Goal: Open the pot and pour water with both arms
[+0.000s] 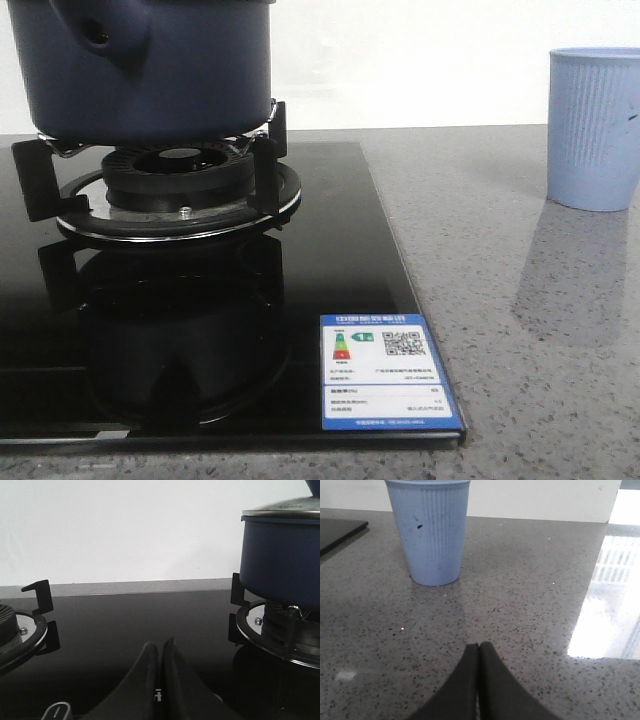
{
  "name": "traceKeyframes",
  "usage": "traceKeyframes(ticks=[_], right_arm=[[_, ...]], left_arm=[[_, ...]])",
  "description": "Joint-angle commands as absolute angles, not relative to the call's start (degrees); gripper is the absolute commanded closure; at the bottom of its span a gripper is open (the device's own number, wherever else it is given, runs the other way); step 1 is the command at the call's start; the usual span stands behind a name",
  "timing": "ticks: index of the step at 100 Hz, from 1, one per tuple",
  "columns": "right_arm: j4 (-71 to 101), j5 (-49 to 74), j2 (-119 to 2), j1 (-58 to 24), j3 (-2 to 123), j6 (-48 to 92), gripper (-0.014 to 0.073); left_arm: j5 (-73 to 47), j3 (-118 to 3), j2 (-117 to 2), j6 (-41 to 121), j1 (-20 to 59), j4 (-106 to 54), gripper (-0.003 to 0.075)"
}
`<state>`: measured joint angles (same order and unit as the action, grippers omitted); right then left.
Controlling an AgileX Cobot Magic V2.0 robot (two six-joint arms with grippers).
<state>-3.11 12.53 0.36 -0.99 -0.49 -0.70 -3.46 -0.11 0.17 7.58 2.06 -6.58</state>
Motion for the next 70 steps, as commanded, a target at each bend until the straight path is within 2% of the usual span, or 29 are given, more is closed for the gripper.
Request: traceKeyframes(ticks=[1, 70], right_arm=[[-3.1, 8.2, 1.7, -1.1, -1.5, -0.4, 0.0655], [-3.1, 7.4, 1.7, -1.1, -1.5, -0.4, 0.0655]], left_arm=[[0.7, 0.7, 1.6, 7.3, 2.6, -7.1, 0.0736], [0.7, 0.7, 1.6, 7.3, 2.6, -7.1, 0.0736]])
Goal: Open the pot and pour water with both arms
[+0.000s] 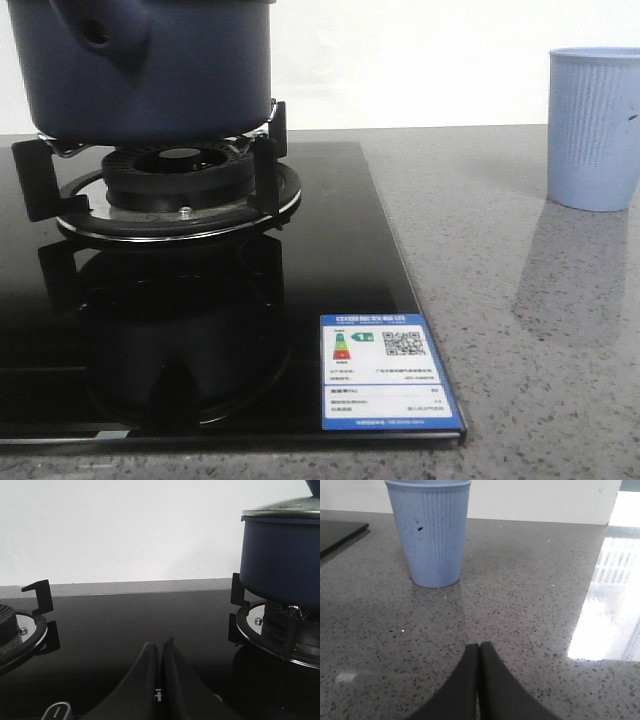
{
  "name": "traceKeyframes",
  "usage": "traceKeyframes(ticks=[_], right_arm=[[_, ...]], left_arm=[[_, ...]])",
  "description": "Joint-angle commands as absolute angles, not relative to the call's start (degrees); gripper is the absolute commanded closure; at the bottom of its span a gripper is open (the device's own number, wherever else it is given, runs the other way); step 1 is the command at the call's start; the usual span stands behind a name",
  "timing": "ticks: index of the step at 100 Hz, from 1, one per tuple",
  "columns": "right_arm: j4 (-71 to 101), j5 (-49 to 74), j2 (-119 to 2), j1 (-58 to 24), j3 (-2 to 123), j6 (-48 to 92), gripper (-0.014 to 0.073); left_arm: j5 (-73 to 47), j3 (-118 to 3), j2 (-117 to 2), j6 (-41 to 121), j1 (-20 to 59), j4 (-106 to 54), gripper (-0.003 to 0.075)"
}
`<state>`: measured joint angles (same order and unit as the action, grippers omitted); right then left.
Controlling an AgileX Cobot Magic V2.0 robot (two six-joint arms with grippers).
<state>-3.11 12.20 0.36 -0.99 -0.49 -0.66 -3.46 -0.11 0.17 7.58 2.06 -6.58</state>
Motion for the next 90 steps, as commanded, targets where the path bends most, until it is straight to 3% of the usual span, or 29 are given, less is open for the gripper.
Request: traceKeyframes(ticks=[1, 29, 90], right_arm=[[-3.1, 7.4, 1.7, -1.1, -1.5, -0.4, 0.0655], [2.1, 5.8, 1.7, -1.1, -1.5, -0.4, 0.0655], [16.8, -3.1, 1.7, -1.1, -1.5, -0.4, 0.0655]], left_arm=[[0.7, 0.7, 1.6, 7.3, 2.6, -7.1, 0.0736], [0.7, 0.7, 1.6, 7.3, 2.6, -7.4, 0.0736], [2.1, 0.7, 1.6, 7.3, 2.6, -25.9, 0.0736]])
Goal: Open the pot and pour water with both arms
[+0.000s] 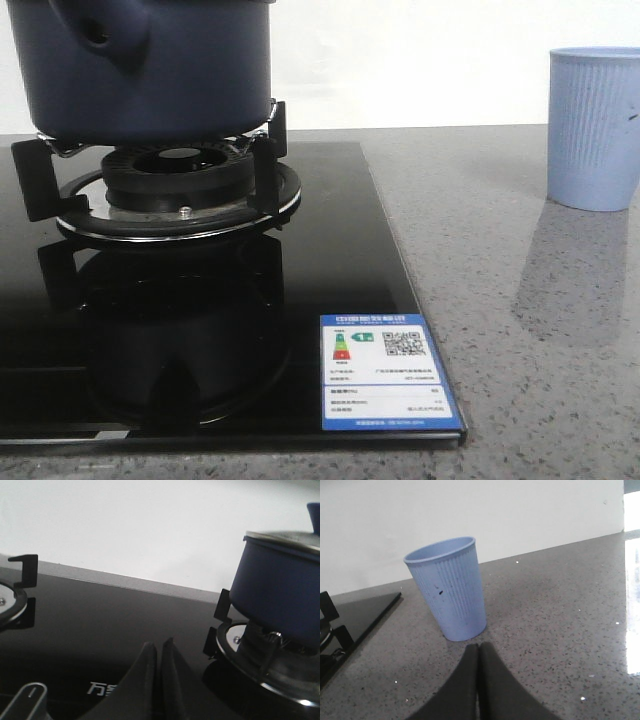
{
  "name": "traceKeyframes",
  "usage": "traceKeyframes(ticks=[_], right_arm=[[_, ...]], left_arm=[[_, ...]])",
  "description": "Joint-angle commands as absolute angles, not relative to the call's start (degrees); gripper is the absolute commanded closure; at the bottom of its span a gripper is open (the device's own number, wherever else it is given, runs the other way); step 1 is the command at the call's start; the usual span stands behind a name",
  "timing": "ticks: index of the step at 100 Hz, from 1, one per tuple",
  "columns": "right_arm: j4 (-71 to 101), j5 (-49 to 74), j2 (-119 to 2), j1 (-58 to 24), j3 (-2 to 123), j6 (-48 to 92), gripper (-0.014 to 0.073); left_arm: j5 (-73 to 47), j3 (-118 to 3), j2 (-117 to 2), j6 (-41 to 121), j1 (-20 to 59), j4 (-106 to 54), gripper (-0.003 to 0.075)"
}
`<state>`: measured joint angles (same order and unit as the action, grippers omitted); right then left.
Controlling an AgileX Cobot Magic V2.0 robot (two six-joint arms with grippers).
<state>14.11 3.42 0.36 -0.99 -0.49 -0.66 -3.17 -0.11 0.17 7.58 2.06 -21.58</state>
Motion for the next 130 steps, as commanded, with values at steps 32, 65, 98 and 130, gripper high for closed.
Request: traceKeyframes(ticks=[32, 65, 98, 130], right_arm=[[27.7, -4.3, 1.7, -1.1, 0.3, -0.4, 0.0654], [21.1, 10.0, -7.5, -1.1, 13.5, -0.4, 0.0650], [15.8, 26.6, -26.9, -1.2, 32.2, 7.5, 0.0655], [17.1, 26.8, -29.7, -8.2, 36.0, 7.7, 0.0655]], left_arm=[[8.1, -1.1, 1.6, 7.3, 2.6, -40.4, 0.0736], [-4.8, -15.2, -5.0, 9.4, 2.6, -30.8, 0.0736], [-23.9, -33.2, -22.4, 18.4, 3.0, -28.2, 0.0736], [-20.0, -37.6, -29.4, 24.3, 15.0, -29.5, 0.0736]])
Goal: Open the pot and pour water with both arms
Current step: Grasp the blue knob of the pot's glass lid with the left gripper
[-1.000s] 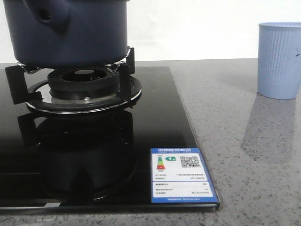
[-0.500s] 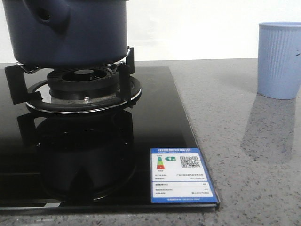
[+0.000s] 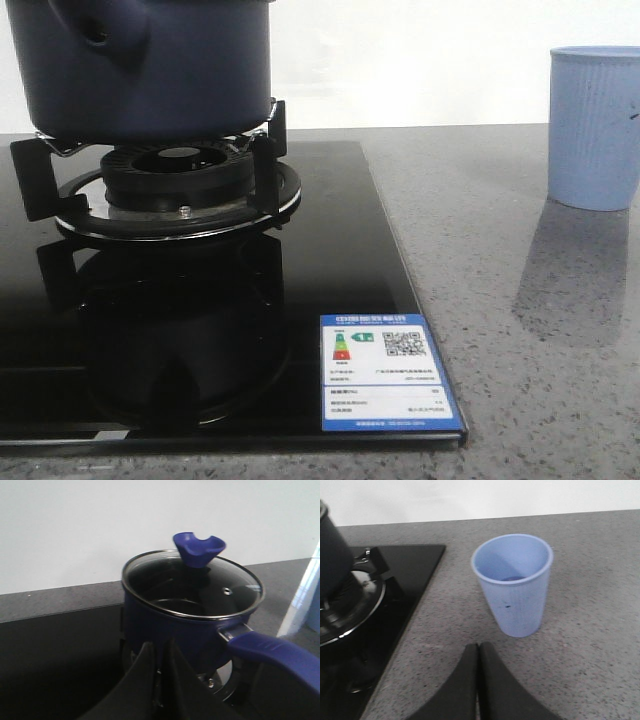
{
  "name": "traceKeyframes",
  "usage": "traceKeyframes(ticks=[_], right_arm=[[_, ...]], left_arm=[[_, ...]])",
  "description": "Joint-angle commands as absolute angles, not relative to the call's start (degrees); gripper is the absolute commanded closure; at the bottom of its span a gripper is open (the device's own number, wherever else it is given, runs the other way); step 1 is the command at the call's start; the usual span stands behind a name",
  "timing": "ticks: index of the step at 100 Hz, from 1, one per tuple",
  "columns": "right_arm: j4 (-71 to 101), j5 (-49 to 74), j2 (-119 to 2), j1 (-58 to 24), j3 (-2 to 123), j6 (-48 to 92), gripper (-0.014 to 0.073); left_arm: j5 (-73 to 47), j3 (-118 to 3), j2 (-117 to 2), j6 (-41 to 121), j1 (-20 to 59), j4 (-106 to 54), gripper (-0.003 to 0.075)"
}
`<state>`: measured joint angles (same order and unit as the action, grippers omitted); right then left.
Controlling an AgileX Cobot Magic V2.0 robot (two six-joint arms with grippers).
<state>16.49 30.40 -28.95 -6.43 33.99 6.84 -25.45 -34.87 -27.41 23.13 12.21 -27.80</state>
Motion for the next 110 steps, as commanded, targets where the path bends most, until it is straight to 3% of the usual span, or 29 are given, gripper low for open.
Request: traceKeyframes(ticks=[1, 17, 28, 42, 48, 55, 83, 110], right_arm=[[17.1, 26.8, -29.7, -8.3, 36.0, 7.7, 0.0655], [17.1, 26.7, -29.7, -11.6, 36.0, 8.1, 0.0641], [17.1, 26.7, -29.7, -12.8, 36.0, 8.1, 0.0543], [17.1, 26.7, -29.7, -13.1, 36.0, 8.1, 0.0245], [17.1, 26.7, -29.7, -13.1, 36.0, 8.1, 0.0092], [17.1, 26.7, -29.7, -13.1, 36.0, 8.1, -0.0001], [17.1, 26.7, -29.7, -13.1, 36.0, 8.1, -0.0013], [17.1, 26.7, -29.7, -13.1, 36.0, 8.1, -0.0013]], left_arm=[[-20.0, -37.6, -29.6, 24.3, 15.2, -29.5, 0.0736], [-14.3, -37.8, -32.8, 24.3, 20.1, -30.4, 0.0691], [-10.9, -37.8, -35.4, 24.3, 22.9, -30.4, 0.0524], [-6.7, -37.8, -38.8, 24.3, 25.4, -31.2, 0.0305], [-4.6, -37.8, -40.4, 24.3, 26.5, -31.3, 0.0258], [-2.4, -38.2, -42.2, 24.3, 27.9, -31.3, 0.0239], [7.0, -41.6, -53.1, 24.3, 30.3, -31.1, 0.0237], [7.6, -48.0, -62.9, 24.3, 30.3, -31.1, 0.0159]])
